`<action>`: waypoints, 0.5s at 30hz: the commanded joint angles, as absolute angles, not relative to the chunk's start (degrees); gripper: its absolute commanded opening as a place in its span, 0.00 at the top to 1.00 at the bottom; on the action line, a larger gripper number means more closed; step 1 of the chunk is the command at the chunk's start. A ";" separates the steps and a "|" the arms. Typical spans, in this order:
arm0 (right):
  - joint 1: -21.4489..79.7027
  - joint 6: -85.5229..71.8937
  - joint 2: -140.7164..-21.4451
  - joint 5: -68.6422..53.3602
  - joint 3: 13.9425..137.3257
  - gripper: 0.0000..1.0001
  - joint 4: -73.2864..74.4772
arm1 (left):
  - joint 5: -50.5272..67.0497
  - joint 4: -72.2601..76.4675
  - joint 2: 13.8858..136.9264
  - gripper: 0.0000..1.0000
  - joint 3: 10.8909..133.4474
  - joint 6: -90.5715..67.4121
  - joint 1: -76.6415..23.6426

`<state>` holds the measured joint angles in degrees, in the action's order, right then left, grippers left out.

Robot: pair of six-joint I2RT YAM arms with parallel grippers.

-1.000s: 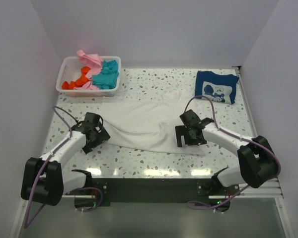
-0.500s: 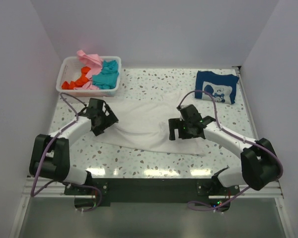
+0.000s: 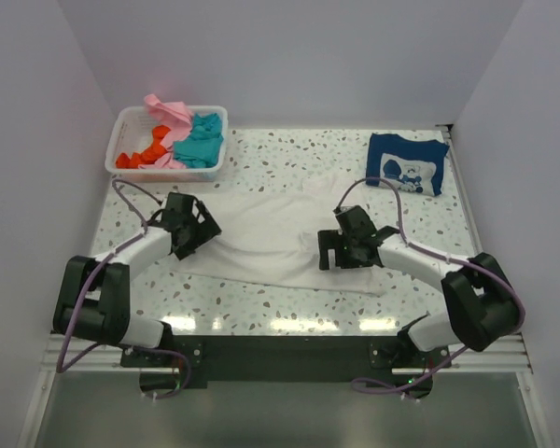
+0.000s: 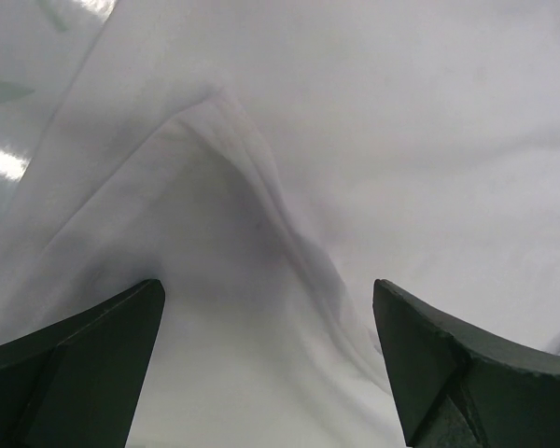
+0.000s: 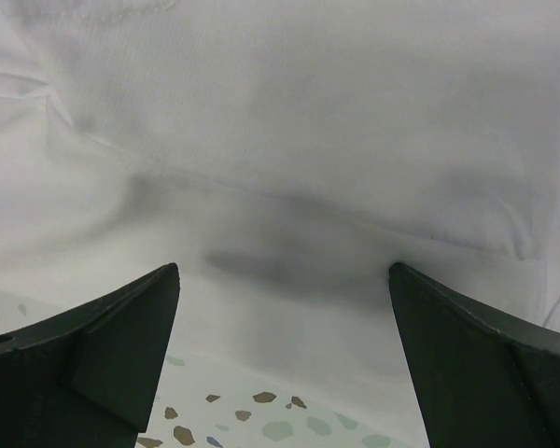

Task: Fold and stack the t-shirts
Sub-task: Fold the tshirt

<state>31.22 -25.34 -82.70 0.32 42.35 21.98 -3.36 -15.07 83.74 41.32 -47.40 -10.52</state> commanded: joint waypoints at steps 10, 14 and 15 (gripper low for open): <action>31.73 -32.78 -71.20 -2.81 30.76 0.01 27.06 | -11.60 -34.09 71.29 0.00 30.68 -50.27 -10.37; 31.64 -33.75 -67.68 -2.20 30.06 0.01 28.83 | -10.38 -34.81 68.21 0.00 29.45 -51.68 -10.37; 31.73 -34.62 -67.07 -2.02 29.80 0.01 29.35 | -10.63 -35.67 67.25 0.00 29.44 -51.85 -10.37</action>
